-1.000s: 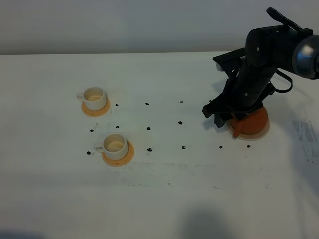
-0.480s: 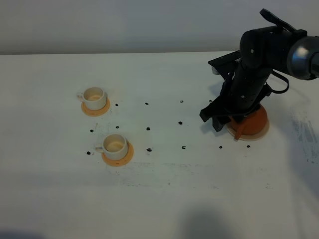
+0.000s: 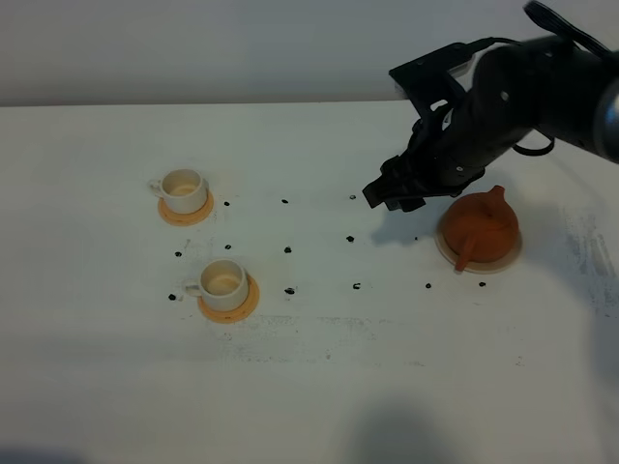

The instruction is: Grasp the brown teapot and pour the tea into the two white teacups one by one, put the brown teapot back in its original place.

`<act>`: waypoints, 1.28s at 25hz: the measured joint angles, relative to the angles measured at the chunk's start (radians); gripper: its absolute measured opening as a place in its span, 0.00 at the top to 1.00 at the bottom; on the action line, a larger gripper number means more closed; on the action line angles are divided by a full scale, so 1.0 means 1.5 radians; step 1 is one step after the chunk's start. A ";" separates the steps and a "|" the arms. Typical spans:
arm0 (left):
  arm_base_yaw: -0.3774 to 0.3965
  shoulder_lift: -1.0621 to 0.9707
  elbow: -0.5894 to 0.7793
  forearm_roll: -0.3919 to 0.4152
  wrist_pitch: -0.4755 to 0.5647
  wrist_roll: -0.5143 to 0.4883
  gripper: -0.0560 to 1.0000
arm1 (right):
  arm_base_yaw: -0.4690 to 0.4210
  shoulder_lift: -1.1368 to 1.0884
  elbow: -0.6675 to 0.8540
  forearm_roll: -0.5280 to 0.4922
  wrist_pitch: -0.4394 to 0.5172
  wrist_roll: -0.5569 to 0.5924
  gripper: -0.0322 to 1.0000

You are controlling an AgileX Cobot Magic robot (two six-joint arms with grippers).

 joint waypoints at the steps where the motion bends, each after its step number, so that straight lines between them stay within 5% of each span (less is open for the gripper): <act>1: 0.000 0.000 0.000 0.000 0.000 0.000 0.38 | 0.000 -0.015 0.026 0.000 -0.024 0.000 0.48; 4: 0.000 0.000 0.000 0.000 0.000 0.000 0.38 | 0.000 -0.037 0.093 0.000 -0.094 0.000 0.48; 15: 0.000 0.000 0.000 0.000 0.000 0.000 0.38 | 0.000 -0.037 0.175 0.043 -0.165 -0.012 0.48; 32: 0.000 0.000 0.000 0.000 0.000 0.000 0.38 | -0.003 0.016 0.176 0.060 -0.138 -0.026 0.48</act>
